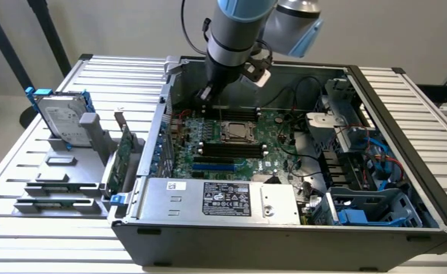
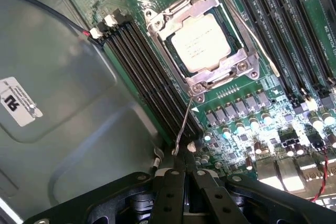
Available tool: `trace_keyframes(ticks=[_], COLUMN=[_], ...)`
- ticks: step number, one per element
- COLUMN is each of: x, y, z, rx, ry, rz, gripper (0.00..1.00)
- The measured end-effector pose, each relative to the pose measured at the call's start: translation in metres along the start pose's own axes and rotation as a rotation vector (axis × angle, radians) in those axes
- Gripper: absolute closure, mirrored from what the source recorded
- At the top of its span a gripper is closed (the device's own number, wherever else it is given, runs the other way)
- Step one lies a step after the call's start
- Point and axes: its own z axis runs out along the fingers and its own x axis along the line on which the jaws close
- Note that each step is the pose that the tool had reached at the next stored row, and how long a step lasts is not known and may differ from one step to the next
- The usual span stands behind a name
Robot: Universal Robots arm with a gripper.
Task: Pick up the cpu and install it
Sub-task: 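Install the first cpu locking lever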
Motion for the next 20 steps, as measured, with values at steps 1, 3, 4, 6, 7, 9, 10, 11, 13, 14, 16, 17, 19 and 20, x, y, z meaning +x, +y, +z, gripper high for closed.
trace_keyframes(ticks=[1,3,4,6,7,9,10,11,13,14,16,17,19,20], x=[0.001,0.003,0.004,0.006,0.007,0.009,0.009,0.010,0.010,0.010,0.010,0.009,0.009,0.008], y=[0.0013,0.0040,0.0053,0.0082,0.0095,0.0118,0.0129,0.0135,0.0139,0.0140,0.0143,0.0146,0.0154,0.0159], z=[-0.0004,-0.0013,-0.0018,-0.0025,-0.0028,-0.0033,-0.0034,-0.0035,-0.0036,-0.0035,-0.0026,-0.0017,0.0005,0.0019], rx=[-0.0011,-0.0036,-0.0049,-0.0076,-0.0092,-0.0124,-0.0142,-0.0158,-0.0186,-0.0197,-0.0225,-0.0245,-0.0286,-0.0304], ry=[0.0006,0.0021,0.0028,0.0043,0.0053,0.0072,0.0084,0.0094,0.0108,0.0110,0.0110,0.0106,0.0092,0.0079], rz=[-0.001,-0.002,-0.002,-0.004,-0.004,-0.006,-0.007,-0.008,-0.009,-0.009,-0.010,-0.011,-0.011,-0.012], gripper=[0.89,0.89,0.89,0.89,0.89,0.89,0.89,0.89,0.89,0.89,0.89,0.89,0.89,0.89])
